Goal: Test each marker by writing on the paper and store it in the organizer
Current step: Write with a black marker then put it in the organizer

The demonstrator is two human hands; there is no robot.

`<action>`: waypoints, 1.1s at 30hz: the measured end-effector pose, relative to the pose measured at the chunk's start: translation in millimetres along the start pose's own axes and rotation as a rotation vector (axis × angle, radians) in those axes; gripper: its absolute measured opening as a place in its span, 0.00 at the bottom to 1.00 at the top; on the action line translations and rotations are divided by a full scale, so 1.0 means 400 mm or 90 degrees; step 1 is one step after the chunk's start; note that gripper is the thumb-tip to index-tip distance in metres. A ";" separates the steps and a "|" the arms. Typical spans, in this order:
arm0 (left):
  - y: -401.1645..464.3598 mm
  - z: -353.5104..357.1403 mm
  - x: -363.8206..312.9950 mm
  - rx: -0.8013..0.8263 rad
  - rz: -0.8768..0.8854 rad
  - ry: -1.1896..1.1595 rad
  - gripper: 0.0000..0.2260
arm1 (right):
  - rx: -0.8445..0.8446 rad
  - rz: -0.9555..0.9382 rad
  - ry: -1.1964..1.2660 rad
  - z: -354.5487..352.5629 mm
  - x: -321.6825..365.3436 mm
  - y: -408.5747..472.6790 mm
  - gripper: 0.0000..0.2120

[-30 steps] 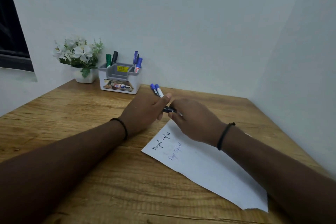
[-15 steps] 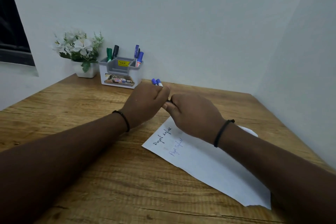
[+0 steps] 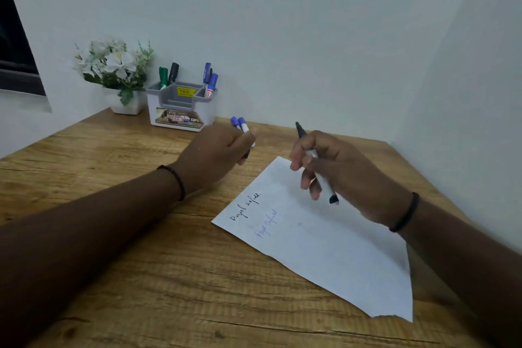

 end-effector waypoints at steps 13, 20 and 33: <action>-0.040 0.065 -0.061 0.170 -0.013 0.097 0.07 | 0.077 0.117 0.162 0.067 -0.003 -0.086 0.32; -0.067 0.103 -0.070 0.153 0.086 0.310 0.08 | 0.066 0.148 0.113 0.099 -0.009 -0.121 0.06; -0.056 0.106 -0.068 0.204 0.050 0.321 0.07 | 0.008 0.128 -0.018 0.106 -0.001 -0.121 0.09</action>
Point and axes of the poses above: each hand's wrist, its own y-axis towards the middle knuckle, its own z-axis out of the palm, x = y × z, the point moved 4 cm from there along y, towards the middle knuckle, and after that the axes turned 1 degree about y, right-handed, at the moved point
